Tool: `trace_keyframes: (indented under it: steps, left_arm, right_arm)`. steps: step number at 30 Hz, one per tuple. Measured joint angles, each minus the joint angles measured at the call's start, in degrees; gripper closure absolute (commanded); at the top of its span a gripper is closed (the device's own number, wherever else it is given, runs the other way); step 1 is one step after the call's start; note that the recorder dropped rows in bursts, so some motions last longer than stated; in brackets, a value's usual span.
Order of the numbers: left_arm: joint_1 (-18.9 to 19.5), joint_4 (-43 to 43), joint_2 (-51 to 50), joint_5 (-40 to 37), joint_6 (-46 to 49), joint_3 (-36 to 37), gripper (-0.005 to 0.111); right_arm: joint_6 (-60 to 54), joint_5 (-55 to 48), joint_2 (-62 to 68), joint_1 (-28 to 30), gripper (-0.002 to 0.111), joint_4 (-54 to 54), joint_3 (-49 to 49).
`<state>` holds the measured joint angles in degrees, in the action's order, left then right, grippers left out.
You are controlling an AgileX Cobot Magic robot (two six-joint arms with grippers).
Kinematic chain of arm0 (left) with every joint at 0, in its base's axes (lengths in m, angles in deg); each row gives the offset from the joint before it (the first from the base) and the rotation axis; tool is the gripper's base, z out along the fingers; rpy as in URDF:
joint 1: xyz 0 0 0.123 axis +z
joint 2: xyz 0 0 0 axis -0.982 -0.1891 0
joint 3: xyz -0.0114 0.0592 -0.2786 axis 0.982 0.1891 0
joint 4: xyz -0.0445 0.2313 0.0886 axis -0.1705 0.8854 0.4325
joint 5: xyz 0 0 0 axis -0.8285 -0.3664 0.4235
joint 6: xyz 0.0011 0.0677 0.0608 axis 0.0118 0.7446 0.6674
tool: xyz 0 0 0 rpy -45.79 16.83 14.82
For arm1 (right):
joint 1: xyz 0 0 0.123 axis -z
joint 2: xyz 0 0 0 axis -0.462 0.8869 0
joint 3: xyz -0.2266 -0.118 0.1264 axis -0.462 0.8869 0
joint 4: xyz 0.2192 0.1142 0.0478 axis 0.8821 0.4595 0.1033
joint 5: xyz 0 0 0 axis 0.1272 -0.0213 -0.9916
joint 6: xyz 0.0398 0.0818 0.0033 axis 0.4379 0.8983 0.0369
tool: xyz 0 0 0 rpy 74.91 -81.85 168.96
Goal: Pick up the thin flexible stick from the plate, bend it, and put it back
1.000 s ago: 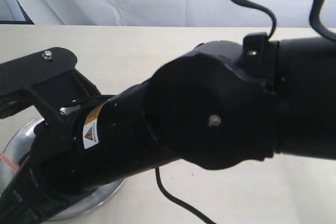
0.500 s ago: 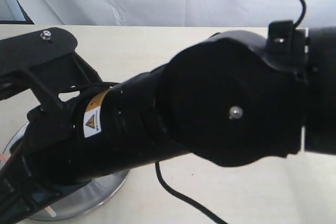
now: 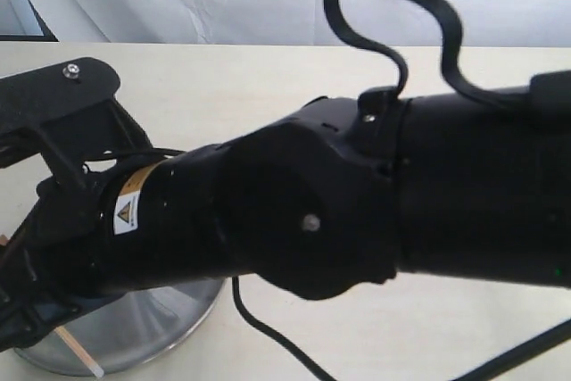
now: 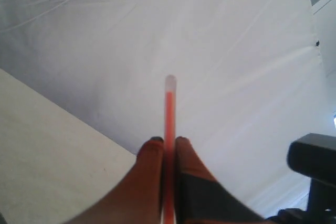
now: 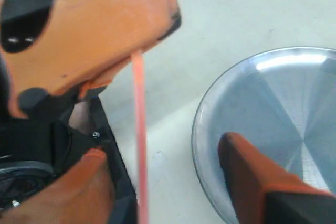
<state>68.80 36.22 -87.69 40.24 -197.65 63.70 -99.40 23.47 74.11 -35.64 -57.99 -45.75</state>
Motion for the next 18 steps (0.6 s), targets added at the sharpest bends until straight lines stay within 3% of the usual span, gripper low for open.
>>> trace_keyframes:
  steps: [5,18]
  left_arm:
    - [0.00,-4.74,0.00,1.64,0.00,0.00,0.106]
    - [0.00,-4.56,0.00,0.58,0.47,0.27,0.103]
  right_arm:
    - [-0.10,0.35,3.66,0.00,0.109,0.00,0.00]
    - [-0.51,2.88,6.73,-0.60,0.108,0.13,-0.33]
